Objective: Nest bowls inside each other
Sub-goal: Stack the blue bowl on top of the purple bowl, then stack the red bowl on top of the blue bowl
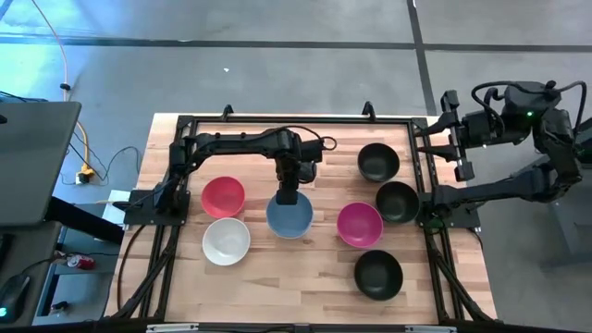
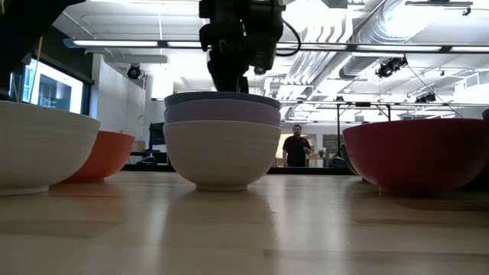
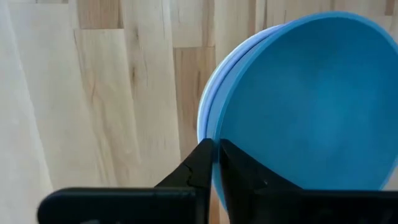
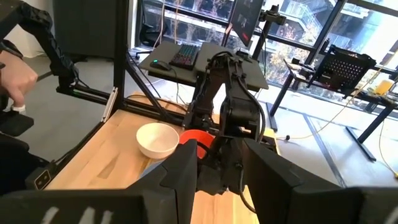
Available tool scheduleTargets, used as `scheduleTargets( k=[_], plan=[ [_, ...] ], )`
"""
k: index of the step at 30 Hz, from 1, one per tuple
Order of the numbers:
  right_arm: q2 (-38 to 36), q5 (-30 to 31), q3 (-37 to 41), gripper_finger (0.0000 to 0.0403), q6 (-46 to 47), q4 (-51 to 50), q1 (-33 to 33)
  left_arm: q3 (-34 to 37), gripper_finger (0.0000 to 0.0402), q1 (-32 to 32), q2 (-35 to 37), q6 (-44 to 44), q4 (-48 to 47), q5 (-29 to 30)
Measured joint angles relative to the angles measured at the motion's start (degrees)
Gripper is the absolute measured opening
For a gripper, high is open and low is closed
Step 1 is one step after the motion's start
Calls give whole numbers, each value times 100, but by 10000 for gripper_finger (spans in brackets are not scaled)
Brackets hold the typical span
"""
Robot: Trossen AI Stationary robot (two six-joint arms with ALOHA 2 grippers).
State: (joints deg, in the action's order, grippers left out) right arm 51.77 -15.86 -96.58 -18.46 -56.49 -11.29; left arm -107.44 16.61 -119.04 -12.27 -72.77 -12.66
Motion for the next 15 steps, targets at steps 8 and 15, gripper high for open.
scheduleTargets(
  k=[8,15],
  plan=[
    [26,0,-4,121,22,-24,0,-2,108,-14,128,-325,220,-479],
    [48,2,-4,121,44,-99,0,-319,173,28,293,-412,-41,-444]
  ],
)
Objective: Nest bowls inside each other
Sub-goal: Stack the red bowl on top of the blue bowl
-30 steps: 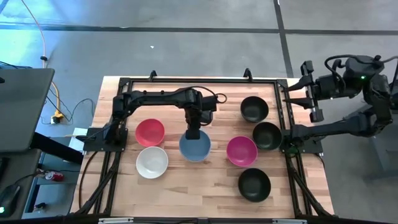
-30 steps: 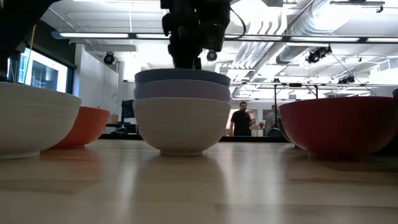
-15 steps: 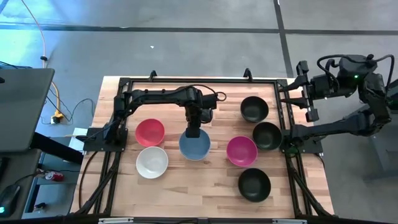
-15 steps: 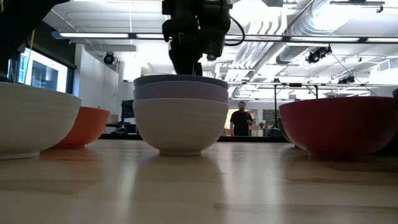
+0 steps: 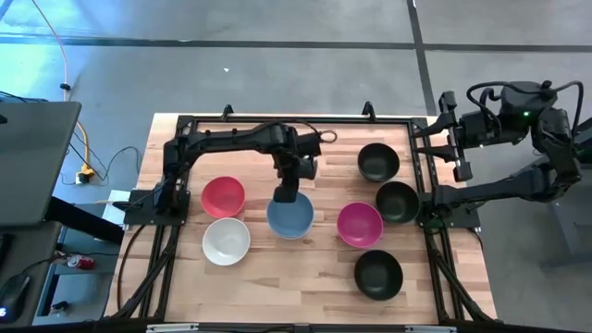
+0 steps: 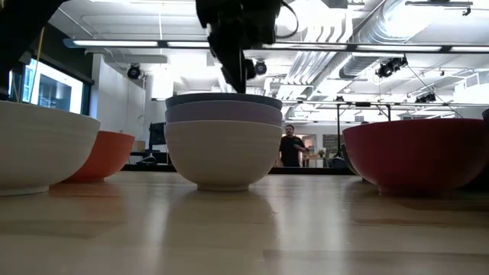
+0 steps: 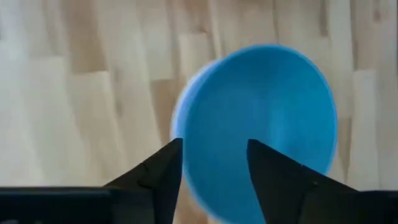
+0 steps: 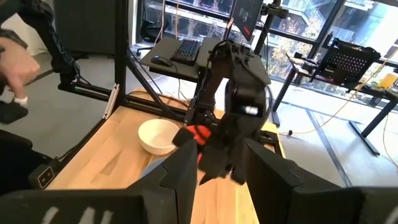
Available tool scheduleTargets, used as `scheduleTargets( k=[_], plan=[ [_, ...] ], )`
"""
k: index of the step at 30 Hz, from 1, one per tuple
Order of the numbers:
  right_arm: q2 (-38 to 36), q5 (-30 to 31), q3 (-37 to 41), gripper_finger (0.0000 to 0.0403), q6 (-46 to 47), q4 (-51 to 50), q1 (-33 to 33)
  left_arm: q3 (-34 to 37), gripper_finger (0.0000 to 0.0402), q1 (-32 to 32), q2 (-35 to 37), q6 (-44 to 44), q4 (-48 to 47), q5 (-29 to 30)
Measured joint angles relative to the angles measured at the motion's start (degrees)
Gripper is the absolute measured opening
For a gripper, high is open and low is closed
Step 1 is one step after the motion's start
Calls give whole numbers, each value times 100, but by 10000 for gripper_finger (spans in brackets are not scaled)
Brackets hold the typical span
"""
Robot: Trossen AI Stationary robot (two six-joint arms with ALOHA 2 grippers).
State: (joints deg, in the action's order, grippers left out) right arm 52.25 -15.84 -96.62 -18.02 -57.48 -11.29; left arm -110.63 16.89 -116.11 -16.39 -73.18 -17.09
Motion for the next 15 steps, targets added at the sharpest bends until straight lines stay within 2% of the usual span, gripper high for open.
scheduleTargets(
  k=[4,9,12,15],
  plan=[
    [37,0,-4,121,152,-90,0,-425,188,162,105,-29,-980,399],
    [68,1,-4,121,303,-445,0,-445,183,457,515,250,-1640,618],
    [70,2,-4,121,407,-566,0,-157,173,594,942,408,-1671,641],
    [68,1,-4,121,406,-660,0,463,166,631,1453,500,-1660,836]
  ],
)
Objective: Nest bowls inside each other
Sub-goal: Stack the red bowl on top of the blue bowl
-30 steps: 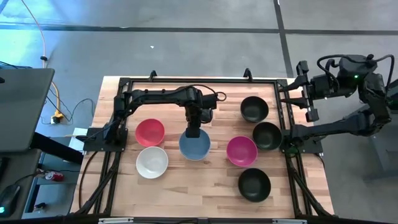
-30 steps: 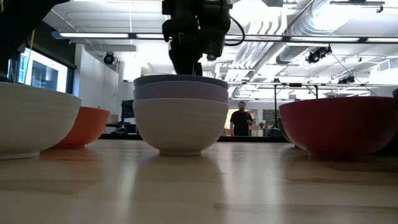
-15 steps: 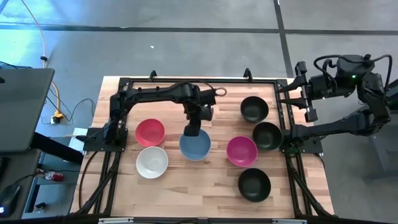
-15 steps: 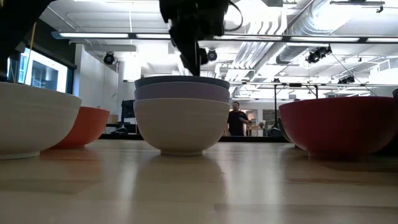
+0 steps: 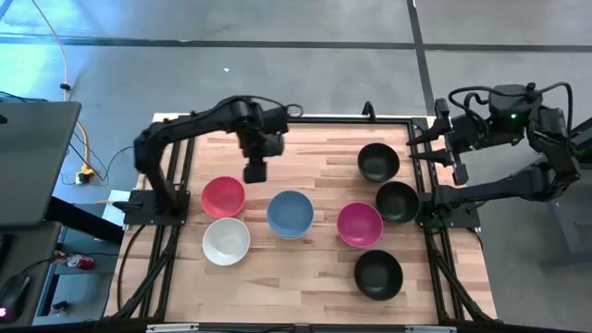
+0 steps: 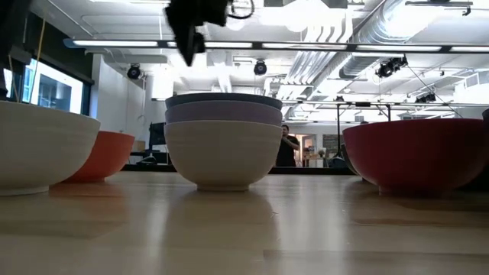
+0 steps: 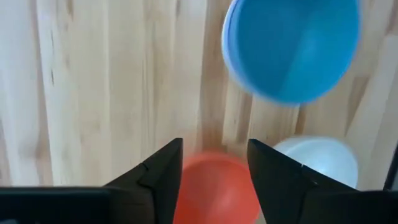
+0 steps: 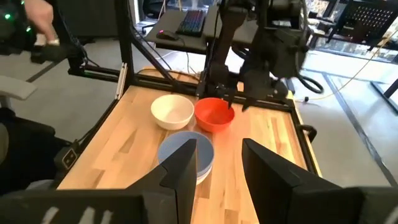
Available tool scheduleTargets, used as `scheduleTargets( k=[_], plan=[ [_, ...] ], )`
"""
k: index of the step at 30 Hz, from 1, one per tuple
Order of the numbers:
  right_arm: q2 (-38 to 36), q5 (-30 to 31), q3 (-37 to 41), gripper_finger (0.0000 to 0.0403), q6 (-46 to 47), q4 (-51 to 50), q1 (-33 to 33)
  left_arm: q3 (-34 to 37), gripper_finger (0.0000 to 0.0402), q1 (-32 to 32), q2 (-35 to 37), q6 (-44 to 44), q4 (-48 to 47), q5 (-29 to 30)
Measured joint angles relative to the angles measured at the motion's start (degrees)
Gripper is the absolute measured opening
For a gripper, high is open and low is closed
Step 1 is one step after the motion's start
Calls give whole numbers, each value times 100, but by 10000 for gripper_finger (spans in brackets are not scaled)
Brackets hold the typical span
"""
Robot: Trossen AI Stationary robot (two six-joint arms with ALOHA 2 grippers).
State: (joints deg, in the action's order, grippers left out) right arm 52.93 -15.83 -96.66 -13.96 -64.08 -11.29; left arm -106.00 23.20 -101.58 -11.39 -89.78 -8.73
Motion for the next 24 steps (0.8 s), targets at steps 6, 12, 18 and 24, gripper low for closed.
scheduleTargets(
  k=[6,12,18,24],
  plan=[
    [3,-4,0,121,-206,95,1,1747,164,45,1092,358,635,302],
    [136,-170,0,121,-289,440,0,3410,163,153,1920,592,1460,535],
    [365,-225,0,121,-284,483,2,4261,163,464,2212,604,1852,701],
    [572,-464,0,121,-293,484,2,4632,163,802,2258,376,2283,697]
  ],
)
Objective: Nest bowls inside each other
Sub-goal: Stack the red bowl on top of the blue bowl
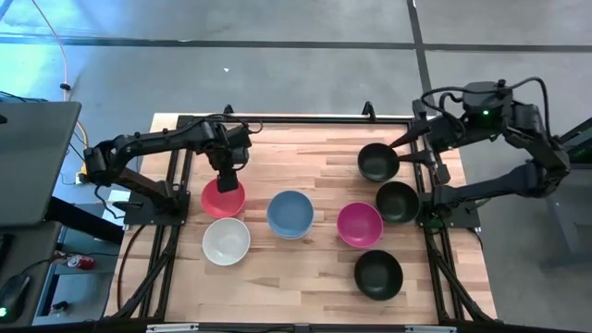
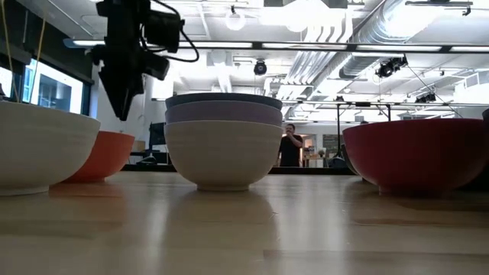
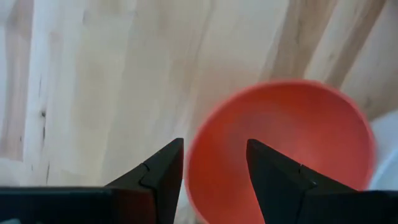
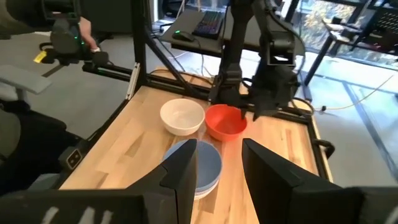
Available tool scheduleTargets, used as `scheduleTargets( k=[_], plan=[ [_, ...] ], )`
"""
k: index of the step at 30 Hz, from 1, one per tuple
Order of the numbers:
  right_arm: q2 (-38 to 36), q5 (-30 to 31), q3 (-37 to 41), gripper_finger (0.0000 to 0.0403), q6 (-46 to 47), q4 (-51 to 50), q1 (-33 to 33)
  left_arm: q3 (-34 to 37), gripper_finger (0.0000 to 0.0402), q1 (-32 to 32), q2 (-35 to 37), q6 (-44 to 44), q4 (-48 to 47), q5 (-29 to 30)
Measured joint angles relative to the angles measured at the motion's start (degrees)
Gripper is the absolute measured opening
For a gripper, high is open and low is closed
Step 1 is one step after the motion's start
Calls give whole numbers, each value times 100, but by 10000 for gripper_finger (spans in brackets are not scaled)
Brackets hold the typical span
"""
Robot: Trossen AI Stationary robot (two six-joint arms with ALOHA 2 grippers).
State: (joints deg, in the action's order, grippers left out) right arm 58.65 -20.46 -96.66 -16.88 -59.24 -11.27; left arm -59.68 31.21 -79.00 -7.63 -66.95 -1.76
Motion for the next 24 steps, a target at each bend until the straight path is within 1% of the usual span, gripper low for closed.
scheduleTargets(
  k=[10,14,17,24],
  plan=[
    [12,-11,4,121,-9,11,0,462,163,382,0,-344,262,-34],
    [3,-11,4,121,-11,9,0,630,163,451,-2,-585,266,-31],
    [11,-14,4,121,-9,7,2,727,163,484,-1,-781,305,80],
    [16,-252,4,121,-11,4,4,754,163,498,-2,-929,433,140]
  ],
)
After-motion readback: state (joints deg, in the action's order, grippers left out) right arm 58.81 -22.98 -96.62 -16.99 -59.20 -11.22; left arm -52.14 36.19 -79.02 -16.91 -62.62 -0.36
